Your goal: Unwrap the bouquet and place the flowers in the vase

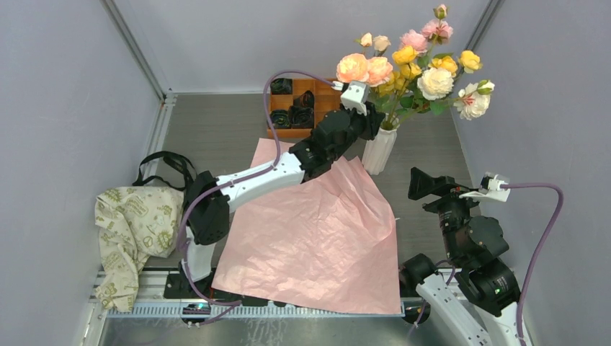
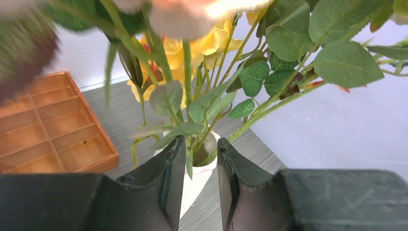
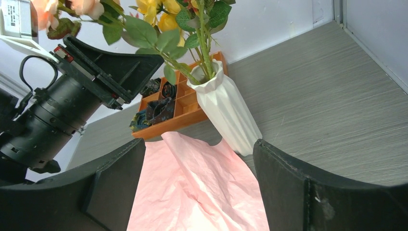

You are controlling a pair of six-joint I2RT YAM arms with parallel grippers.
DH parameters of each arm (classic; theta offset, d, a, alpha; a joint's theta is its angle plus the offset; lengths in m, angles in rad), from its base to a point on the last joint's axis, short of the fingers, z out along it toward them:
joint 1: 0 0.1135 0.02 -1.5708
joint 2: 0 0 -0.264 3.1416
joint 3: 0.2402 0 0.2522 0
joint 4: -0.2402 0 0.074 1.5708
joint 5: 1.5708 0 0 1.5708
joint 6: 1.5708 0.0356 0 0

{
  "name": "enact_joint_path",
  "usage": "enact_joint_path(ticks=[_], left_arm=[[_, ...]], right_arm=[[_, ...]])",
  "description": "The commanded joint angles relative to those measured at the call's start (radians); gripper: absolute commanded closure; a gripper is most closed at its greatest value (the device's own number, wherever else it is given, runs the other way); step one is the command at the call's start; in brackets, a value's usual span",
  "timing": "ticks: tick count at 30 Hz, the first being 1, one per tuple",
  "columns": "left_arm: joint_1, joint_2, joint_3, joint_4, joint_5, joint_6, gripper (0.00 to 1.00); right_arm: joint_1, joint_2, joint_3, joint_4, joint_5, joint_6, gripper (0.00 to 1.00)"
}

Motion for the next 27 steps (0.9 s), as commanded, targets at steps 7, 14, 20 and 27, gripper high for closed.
enact_joint_path(ticks=[7,14,20,27], left_arm=[[-0.028,-0.172,-0.138,-0.038,-0.081,0.012,0.66],[-0.036,-0.278,-0.270,-0.081,-0.107,-0.020,0.66],[-0.063,-0.425,-0.415,-0.155,-0.195,-0.043,0.66],[-0.099,-0.684,-0.596,-0.373,-0.410,-0.085,0.67]], right_arm=[[0.004,0.010,0.014,0.021,-0.009,-0.002,0.12],[0.003,0.021,0.015,0.021,-0.010,0.003,0.11],[0.004,0.076,0.044,-0.035,0.031,0.054,0.08],[0.004,0.145,0.082,-0.103,0.217,0.075,0.06]])
